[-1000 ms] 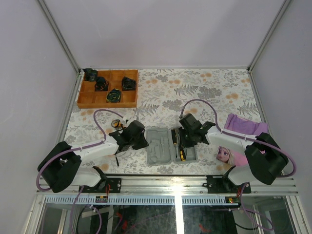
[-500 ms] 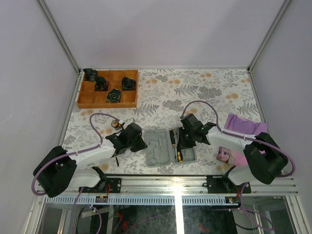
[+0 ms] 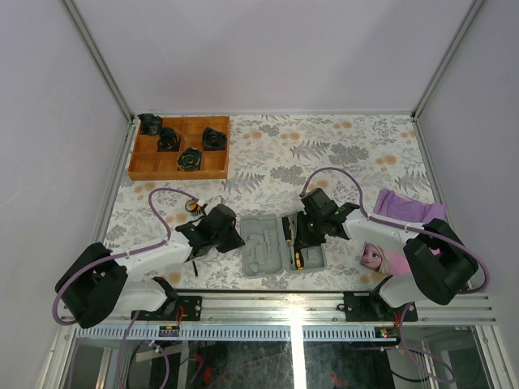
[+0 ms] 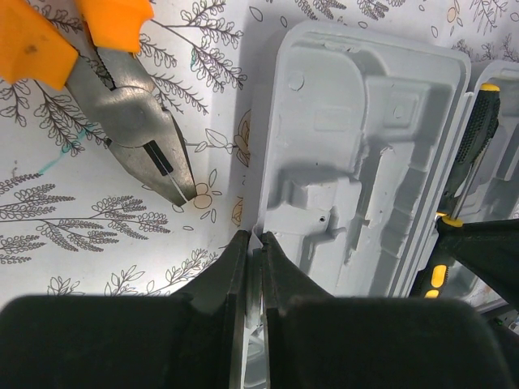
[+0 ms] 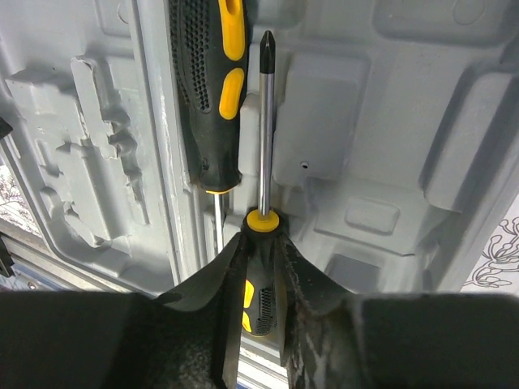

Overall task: Sort the tools into containers
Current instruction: Place the screwdriver in the storage box.

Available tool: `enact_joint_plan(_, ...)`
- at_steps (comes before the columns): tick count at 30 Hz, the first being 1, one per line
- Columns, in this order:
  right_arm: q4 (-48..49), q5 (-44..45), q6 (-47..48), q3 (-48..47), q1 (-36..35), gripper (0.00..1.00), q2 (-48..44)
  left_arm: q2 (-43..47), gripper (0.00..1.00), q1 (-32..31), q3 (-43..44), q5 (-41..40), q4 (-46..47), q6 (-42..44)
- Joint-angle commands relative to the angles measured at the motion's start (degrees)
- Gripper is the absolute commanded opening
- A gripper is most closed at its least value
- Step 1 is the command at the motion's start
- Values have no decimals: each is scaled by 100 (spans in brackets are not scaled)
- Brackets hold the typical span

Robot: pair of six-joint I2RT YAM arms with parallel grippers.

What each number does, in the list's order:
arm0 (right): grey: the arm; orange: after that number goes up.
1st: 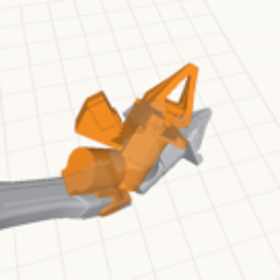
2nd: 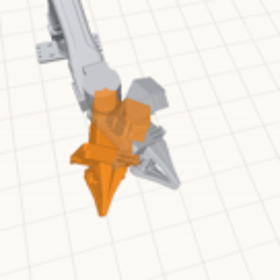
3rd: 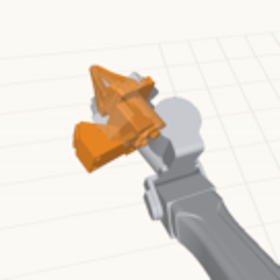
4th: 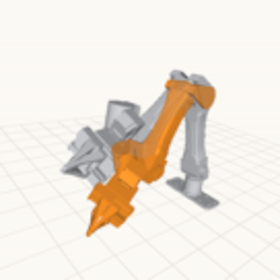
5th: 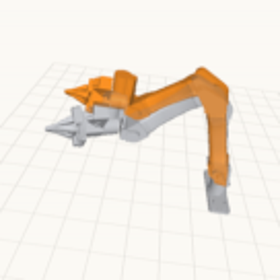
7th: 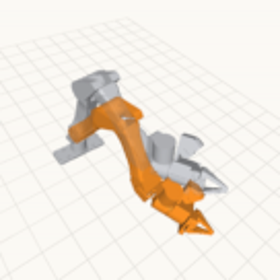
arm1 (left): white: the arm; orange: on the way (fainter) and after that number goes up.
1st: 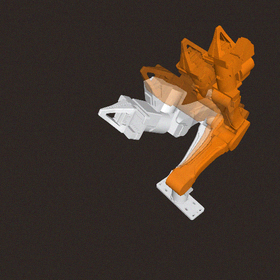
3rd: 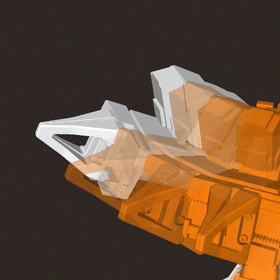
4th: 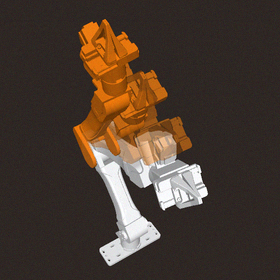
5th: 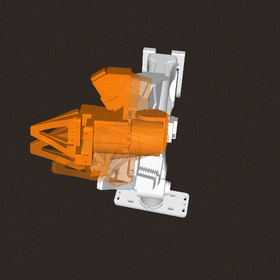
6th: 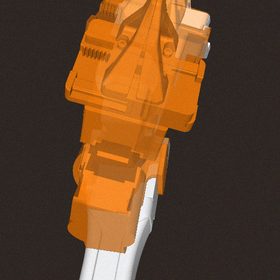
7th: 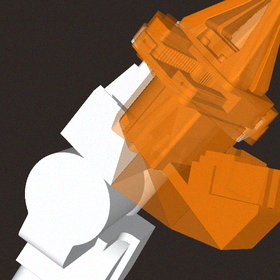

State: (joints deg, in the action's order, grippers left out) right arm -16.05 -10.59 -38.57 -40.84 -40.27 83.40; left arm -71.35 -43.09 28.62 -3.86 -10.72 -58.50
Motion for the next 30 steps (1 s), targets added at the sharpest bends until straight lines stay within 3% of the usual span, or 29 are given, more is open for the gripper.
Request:
enact_joint_plan(1, -277, 52, 66, -43, -31, 28, -85, 5, 0, -59, -32, -35, 185, -179)
enact_joint_plan(6, -521, 380, 201, -324, -33, 35, -343, 1, 0, -60, -41, -42, 184, -188)
enact_joint_plan(13, -724, 908, 408, -675, -33, 37, -592, 35, 0, -61, -86, -75, 182, -337)
enact_joint_plan(24, -728, 1033, 617, -749, -33, 32, -473, 382, 0, -133, -537, -83, 570, -1330)
enact_joint_plan(30, -724, 940, 835, -754, -33, 26, -332, 215, 0, -404, -395, -214, 593, -1434)
